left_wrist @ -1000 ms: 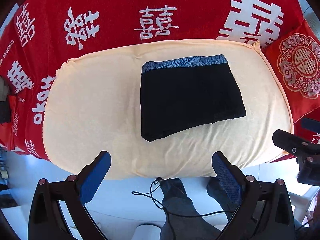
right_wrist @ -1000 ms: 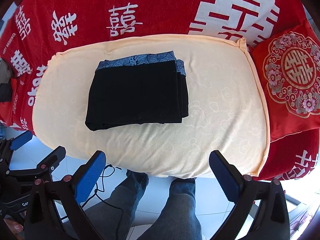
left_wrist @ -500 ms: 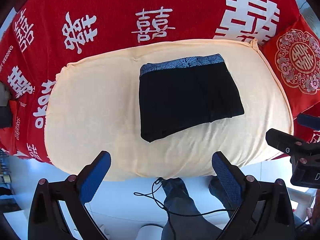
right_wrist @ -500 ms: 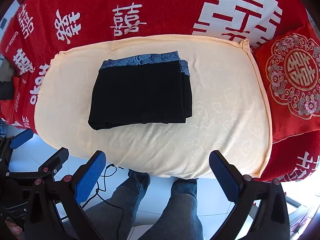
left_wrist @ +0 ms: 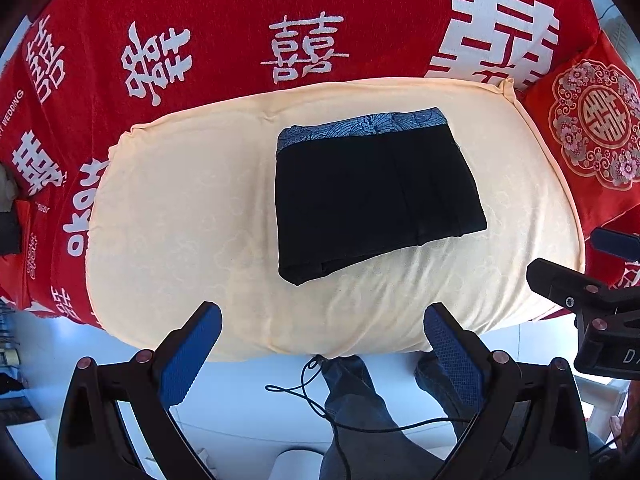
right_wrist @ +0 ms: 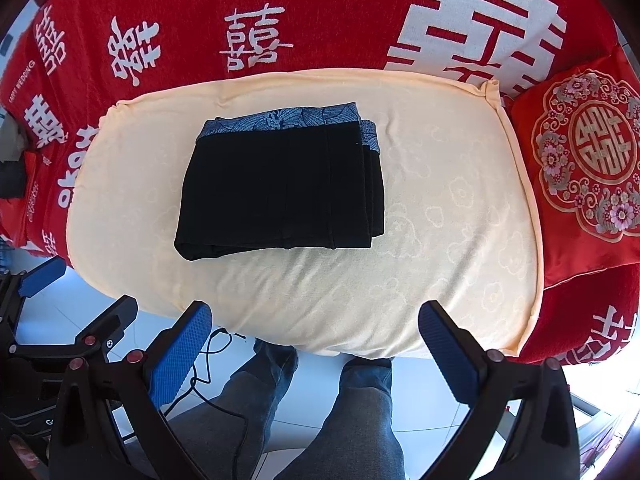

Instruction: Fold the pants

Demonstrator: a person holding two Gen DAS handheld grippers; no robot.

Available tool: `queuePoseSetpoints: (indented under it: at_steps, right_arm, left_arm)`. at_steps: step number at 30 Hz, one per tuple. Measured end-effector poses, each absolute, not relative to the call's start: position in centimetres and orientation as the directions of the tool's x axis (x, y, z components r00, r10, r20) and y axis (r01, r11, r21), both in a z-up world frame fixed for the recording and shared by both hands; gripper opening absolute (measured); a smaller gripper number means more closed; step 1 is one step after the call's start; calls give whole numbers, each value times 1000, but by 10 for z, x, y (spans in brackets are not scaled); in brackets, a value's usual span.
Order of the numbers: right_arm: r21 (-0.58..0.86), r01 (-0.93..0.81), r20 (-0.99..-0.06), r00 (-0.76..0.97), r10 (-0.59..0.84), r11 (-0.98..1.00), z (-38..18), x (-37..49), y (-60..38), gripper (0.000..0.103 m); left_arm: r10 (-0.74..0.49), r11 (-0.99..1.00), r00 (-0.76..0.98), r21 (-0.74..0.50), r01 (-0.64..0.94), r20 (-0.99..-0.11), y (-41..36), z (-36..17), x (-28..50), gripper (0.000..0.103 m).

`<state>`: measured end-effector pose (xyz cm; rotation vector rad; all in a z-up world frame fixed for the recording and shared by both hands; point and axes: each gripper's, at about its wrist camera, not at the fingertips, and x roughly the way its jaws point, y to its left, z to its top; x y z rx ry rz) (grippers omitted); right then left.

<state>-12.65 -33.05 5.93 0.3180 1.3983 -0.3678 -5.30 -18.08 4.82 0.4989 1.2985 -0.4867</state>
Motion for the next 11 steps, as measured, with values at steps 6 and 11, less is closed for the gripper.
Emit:
queuePoseSetpoints:
  at_steps: [6, 11]
  right_arm:
    - [-2, 430, -989, 131, -65, 903, 58, -124, -336, 103]
    - [-1, 433, -990, 127, -62, 901, 57, -120, -342, 103]
  left_arm:
    - [-63, 801, 185, 61, 596, -981, -180, 46, -52, 101]
    - [-86, 799, 205, 56, 599, -975, -180, 52, -51, 101]
